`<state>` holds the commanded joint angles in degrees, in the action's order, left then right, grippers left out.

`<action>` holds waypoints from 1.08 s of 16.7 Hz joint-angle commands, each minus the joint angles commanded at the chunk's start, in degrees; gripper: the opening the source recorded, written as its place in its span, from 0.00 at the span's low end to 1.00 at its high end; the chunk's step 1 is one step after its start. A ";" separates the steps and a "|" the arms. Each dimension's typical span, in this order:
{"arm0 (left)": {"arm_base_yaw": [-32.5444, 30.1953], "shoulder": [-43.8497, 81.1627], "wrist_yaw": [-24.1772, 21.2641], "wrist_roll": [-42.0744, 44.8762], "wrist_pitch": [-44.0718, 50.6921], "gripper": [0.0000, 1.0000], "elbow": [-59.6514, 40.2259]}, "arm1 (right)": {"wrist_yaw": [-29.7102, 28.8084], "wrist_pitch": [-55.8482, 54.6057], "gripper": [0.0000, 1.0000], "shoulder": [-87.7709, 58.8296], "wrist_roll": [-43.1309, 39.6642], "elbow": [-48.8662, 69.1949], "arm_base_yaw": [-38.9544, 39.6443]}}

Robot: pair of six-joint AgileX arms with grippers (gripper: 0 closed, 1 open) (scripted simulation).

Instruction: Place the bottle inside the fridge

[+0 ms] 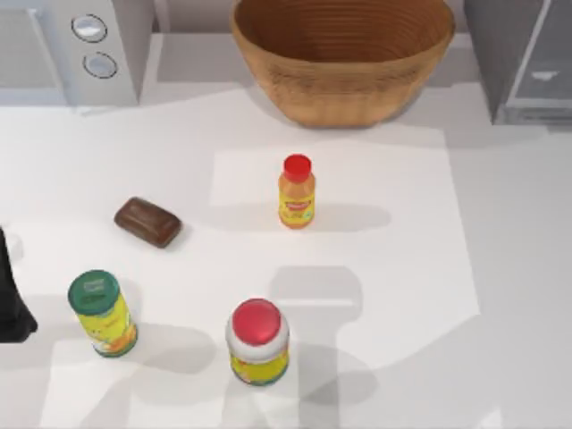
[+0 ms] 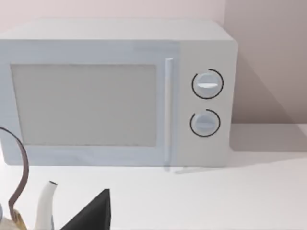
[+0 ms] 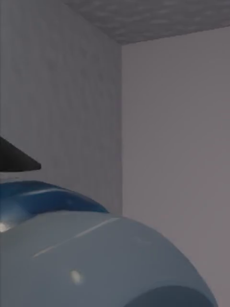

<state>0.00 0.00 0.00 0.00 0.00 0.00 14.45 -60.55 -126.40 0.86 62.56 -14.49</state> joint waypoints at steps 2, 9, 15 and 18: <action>0.00 0.00 0.00 0.00 0.00 1.00 0.00 | -0.38 2.67 0.01 -3.27 -0.22 6.55 0.62; 0.00 0.00 0.00 0.00 0.00 1.00 0.00 | -2.87 10.05 0.01 -9.80 -0.15 22.53 1.55; 0.00 0.00 0.00 0.00 0.00 1.00 0.00 | -2.88 10.09 0.16 -9.83 -0.15 22.58 1.56; 0.00 0.00 0.00 0.00 0.00 1.00 0.00 | -2.88 10.09 0.38 -9.83 -0.15 22.58 1.56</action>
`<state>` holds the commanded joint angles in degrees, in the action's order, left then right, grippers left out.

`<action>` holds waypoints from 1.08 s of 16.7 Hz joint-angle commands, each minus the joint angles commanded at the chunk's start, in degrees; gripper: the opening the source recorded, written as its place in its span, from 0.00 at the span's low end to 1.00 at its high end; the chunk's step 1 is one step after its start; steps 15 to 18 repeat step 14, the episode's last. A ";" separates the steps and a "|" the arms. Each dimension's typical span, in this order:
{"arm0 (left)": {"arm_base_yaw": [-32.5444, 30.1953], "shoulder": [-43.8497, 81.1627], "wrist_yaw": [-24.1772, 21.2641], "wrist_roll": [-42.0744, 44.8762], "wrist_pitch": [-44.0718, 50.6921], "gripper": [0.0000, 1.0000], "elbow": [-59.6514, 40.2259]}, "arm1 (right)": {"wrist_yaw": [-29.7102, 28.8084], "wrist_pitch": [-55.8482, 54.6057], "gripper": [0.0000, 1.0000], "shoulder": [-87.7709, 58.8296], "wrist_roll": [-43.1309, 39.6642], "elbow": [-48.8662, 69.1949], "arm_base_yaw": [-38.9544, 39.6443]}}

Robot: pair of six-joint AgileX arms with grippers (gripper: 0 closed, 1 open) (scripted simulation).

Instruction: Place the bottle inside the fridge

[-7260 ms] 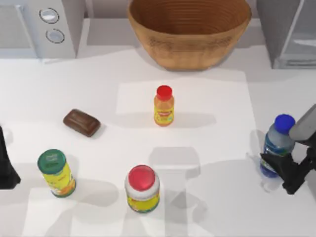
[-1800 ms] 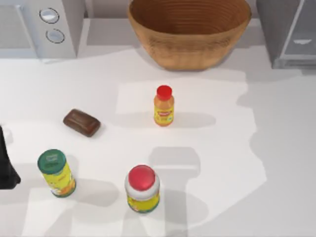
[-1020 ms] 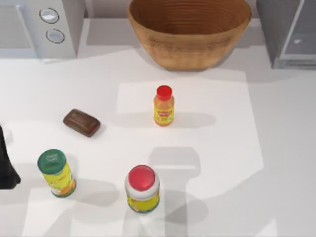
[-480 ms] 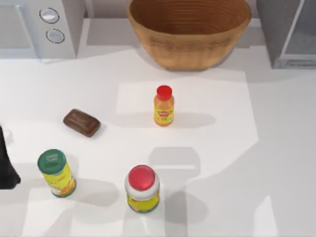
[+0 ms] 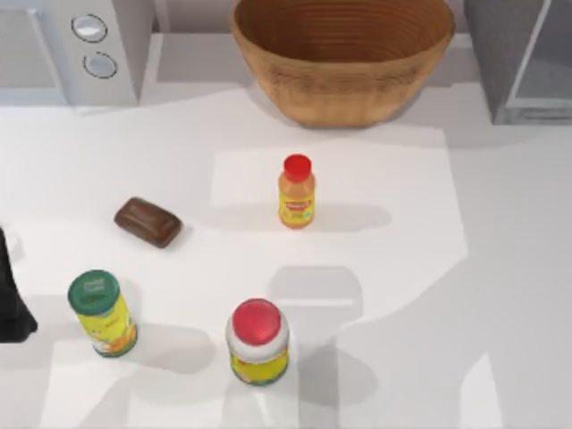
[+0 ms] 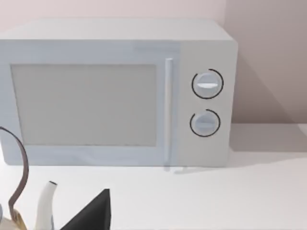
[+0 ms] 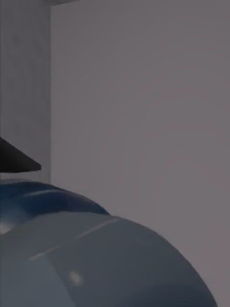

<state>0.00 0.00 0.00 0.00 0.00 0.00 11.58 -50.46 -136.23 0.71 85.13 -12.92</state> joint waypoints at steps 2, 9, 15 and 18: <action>0.00 0.00 0.00 0.00 0.00 1.00 0.00 | 0.00 0.00 0.53 0.00 0.00 0.00 0.00; 0.00 0.00 0.00 0.00 0.00 1.00 0.00 | 0.00 0.00 1.00 0.00 0.00 0.00 0.00; 0.00 0.00 0.00 0.00 0.00 1.00 0.00 | 0.00 0.00 1.00 0.00 0.00 0.00 0.00; 0.00 0.00 0.00 0.00 0.00 1.00 0.00 | 0.00 0.00 1.00 0.00 0.00 0.00 0.00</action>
